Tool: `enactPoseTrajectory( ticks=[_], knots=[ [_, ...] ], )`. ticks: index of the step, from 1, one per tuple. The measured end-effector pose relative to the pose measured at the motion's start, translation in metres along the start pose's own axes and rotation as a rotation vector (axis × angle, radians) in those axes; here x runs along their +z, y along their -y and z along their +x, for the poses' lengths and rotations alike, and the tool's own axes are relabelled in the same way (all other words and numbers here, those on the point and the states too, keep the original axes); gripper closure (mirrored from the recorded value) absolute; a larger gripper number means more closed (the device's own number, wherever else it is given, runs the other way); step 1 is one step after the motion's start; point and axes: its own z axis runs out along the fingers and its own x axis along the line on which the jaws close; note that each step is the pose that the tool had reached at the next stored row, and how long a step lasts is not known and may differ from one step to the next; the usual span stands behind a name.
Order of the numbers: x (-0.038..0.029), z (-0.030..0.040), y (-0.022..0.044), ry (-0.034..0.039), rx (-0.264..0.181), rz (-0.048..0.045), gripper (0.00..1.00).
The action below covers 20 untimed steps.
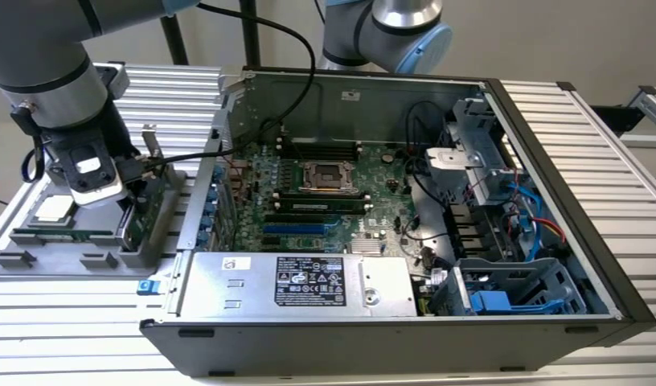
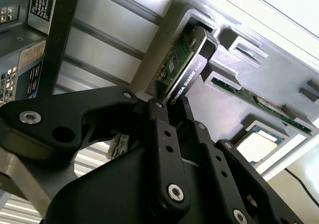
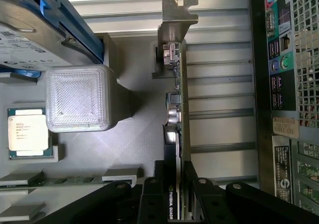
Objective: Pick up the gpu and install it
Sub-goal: 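Pick up the gpu and move the gpu toward the slot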
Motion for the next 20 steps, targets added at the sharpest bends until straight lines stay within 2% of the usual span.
enactPoseTrajectory(
  ticks=[4,20],
  knots=[
    [-0.0016,-0.0001,-0.0002,0.0006,0.000,-0.0005,1.00],
    [-0.0205,-0.0003,-0.0015,-0.0006,0.000,0.0001,1.00]
  ],
)
